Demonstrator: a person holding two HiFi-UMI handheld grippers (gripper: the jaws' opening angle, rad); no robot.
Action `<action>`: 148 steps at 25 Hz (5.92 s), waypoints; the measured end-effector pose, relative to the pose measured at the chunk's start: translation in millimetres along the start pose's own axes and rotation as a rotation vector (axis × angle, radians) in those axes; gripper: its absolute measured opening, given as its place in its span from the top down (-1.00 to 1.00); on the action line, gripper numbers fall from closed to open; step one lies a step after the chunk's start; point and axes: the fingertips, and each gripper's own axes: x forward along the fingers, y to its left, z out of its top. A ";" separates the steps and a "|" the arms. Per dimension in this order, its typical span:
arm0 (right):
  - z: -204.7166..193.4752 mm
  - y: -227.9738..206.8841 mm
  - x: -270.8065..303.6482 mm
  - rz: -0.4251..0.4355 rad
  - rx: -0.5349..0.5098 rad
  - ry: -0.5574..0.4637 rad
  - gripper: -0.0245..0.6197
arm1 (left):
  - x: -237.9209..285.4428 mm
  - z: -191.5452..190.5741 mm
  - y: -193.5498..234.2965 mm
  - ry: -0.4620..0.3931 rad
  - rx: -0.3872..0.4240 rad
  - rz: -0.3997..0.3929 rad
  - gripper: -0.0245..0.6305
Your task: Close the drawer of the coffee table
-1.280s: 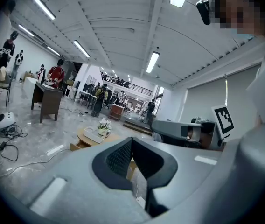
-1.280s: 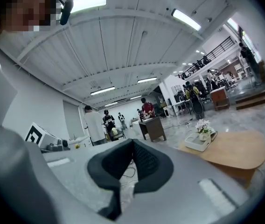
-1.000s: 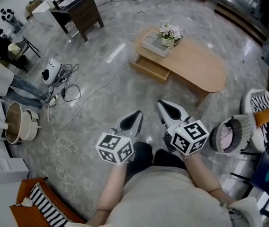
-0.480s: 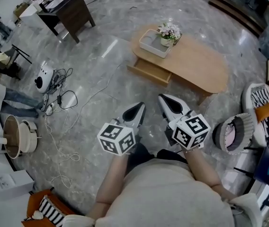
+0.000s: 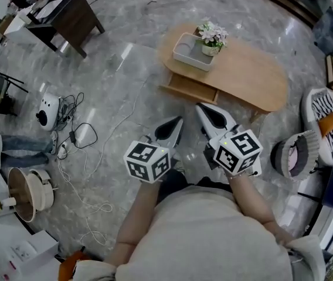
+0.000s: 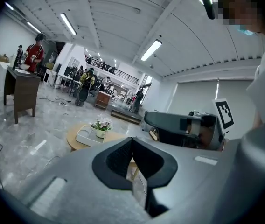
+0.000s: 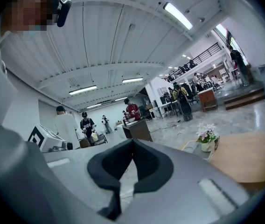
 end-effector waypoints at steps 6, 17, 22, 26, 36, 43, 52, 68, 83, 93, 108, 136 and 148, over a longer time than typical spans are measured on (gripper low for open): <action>1.7 -6.7 44.1 -0.035 0.011 -0.005 0.92 | 9.6 13.0 35.5 0.020 0.009 -0.060 0.92; -29.0 -19.4 64.1 -0.130 0.056 0.080 0.92 | 13.0 3.3 71.3 0.084 -0.047 -0.098 0.92; -36.1 -23.0 65.3 -0.132 0.067 0.089 0.92 | 15.7 0.0 84.1 0.086 -0.087 -0.095 0.92; -37.0 -30.8 65.0 -0.142 0.075 0.087 0.92 | 21.3 -0.1 95.4 0.086 -0.118 -0.086 0.92; -27.6 -71.1 84.0 -0.138 0.122 0.062 0.92 | 61.5 4.7 101.0 0.123 -0.103 -0.102 0.92; -7.1 -130.7 99.0 -0.163 0.151 0.035 0.92 | 120.8 20.9 105.4 0.154 -0.081 -0.129 0.92; 13.4 -201.1 110.6 -0.202 0.204 0.011 0.92 | 194.5 40.5 119.7 0.221 -0.053 -0.165 0.92; -3.9 -233.2 131.4 -0.192 0.255 0.080 0.92 | 249.3 50.2 134.3 0.248 -0.077 -0.190 0.92; -55.6 -244.6 170.2 -0.220 0.342 0.159 0.92 | 269.5 -6.3 175.2 0.419 -0.098 -0.230 0.92; -104.2 -296.4 156.3 -0.306 0.372 0.193 0.92 | 299.3 -57.2 201.6 0.452 -0.191 -0.217 0.92; -182.0 -346.2 170.3 -0.384 0.391 0.126 0.92 | 337.7 -129.2 243.4 0.367 -0.283 -0.199 0.92; -373.7 -388.3 193.9 -0.439 0.527 0.298 0.92 | 361.1 -313.3 326.1 0.530 -0.364 -0.028 0.92; -441.1 -396.6 185.8 -0.522 0.582 0.295 0.92 | 378.4 -358.6 339.3 0.496 -0.355 -0.021 0.92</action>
